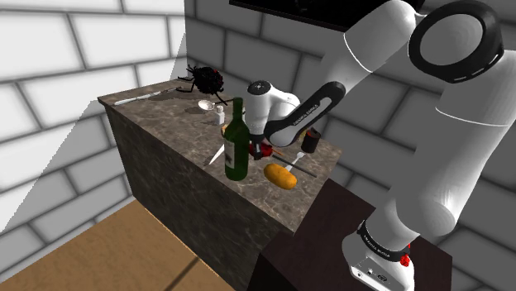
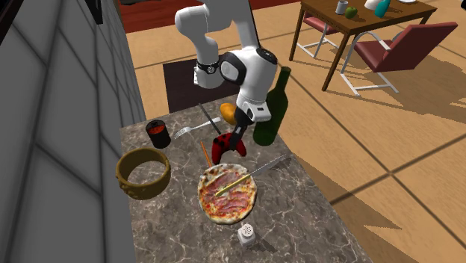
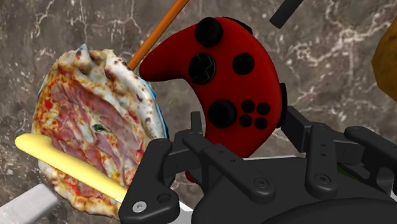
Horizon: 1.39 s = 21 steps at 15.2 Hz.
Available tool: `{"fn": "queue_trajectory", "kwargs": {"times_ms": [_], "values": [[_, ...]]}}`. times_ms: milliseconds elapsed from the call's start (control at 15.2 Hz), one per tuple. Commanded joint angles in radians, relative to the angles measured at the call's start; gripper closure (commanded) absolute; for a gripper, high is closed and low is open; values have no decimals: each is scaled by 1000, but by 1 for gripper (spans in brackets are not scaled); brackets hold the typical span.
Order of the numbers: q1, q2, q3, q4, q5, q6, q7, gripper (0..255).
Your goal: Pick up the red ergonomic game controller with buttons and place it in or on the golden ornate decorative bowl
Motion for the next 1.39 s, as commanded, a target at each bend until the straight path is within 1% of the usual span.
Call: {"fn": "queue_trajectory", "kwargs": {"times_ms": [0, 660, 1320], "values": [[-3, -27, 5, -4, 20, -20, -22, 255], [-4, -137, 23, 9, 109, -131, -115, 255], [2, -229, 30, 47, 176, -249, -190, 255]]}}
